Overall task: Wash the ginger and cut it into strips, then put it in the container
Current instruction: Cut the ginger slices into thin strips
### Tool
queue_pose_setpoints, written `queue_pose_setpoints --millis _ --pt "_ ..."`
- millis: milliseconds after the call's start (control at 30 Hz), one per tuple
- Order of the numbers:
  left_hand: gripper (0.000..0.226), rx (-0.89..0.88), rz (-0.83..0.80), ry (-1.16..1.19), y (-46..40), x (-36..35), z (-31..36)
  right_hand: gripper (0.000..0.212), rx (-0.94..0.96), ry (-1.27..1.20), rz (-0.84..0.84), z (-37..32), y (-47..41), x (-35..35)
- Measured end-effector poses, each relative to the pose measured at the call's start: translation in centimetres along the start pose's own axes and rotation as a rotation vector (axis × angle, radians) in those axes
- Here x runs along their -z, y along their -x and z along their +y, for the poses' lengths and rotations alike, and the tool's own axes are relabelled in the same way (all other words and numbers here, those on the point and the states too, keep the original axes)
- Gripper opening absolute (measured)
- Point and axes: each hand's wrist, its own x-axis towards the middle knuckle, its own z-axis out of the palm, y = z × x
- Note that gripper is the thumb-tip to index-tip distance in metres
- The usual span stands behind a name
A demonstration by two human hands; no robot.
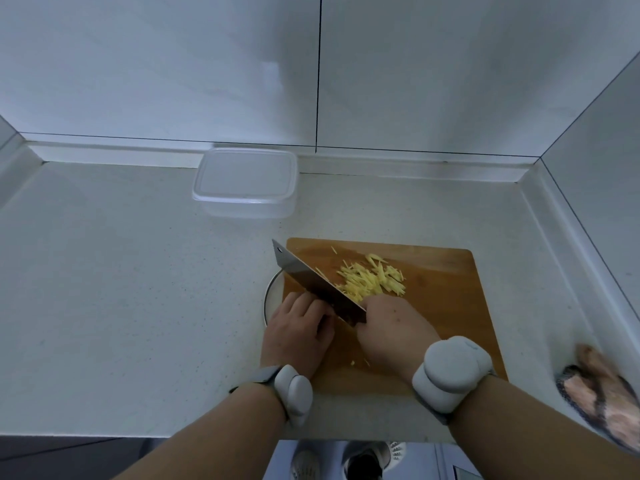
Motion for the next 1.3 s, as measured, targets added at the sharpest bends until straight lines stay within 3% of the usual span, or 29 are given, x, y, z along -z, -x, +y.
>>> queue_pose_setpoints --millis 367,633,800,1300 --pt "0.018 -0.013 -0.007 -0.004 0.1 0.0 0.0 0.019 0.004 -0.057 -0.006 0.4 0.0 -0.5" --pt "0.021 -0.004 -0.03 0.025 0.0 0.2 0.1 0.015 0.032 -0.171 0.11 1.6 0.8 0.2" --pt "0.022 -0.016 -0.045 0.124 0.4 0.4 0.2 0.02 0.018 -0.105 0.195 2.3 1.0 1.3" --pt "0.027 -0.006 -0.06 0.048 0.0 0.0 0.5 0.017 0.011 0.027 0.157 0.9 0.8 1.3"
